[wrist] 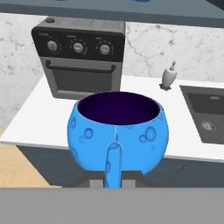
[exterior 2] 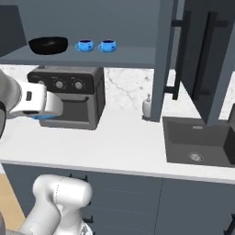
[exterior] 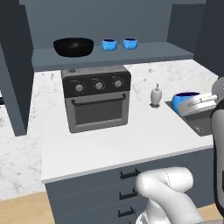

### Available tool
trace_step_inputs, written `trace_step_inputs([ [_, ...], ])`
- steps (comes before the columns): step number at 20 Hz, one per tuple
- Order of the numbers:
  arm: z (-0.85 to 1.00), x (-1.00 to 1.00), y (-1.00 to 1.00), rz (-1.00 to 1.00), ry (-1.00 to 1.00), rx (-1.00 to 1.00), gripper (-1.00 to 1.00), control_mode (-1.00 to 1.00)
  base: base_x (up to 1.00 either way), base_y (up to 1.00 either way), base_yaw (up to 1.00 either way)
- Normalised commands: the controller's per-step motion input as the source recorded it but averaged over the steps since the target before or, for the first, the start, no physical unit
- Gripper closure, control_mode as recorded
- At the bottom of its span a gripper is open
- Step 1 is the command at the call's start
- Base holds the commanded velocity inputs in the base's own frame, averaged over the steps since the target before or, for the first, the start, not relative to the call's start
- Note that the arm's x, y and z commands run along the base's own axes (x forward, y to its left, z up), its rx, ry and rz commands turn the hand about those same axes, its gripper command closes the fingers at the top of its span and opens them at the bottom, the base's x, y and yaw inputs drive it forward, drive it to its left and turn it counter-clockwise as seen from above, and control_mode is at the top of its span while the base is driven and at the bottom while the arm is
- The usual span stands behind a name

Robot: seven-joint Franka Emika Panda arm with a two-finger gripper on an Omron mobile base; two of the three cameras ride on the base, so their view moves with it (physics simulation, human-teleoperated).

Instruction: Gather all objects into one cabinet and sort the glasses and bowls to opposite sides.

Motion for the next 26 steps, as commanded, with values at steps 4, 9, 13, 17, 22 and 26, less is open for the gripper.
trace_step_inputs([
  [4,0.00,0.00,0.00,0.00,0.00,0.00,1.00,1.00,0.51,-0.23,0.00],
  [9,0.00,0.00,0.00,0.00,0.00,0.00,1.00,1.00,0.40,-0.36,0.05],
  [13,0.00,0.00,0.00,0.00,0.00,0.00,1.00,1.00,0.19,-0.47,0.13],
  [17,0.00,0.00,0.00,0.00,0.00,0.00,1.00,1.00,0.09,-0.39,0.13],
  [22,0.00,0.00,0.00,0.00,0.00,0.00,1.00,1.00,0.16,-0.10,0.08],
  [26,0.00,0.00,0.00,0.00,0.00,0.00,1.00,1.00,0.23,0.00,0.08],
])
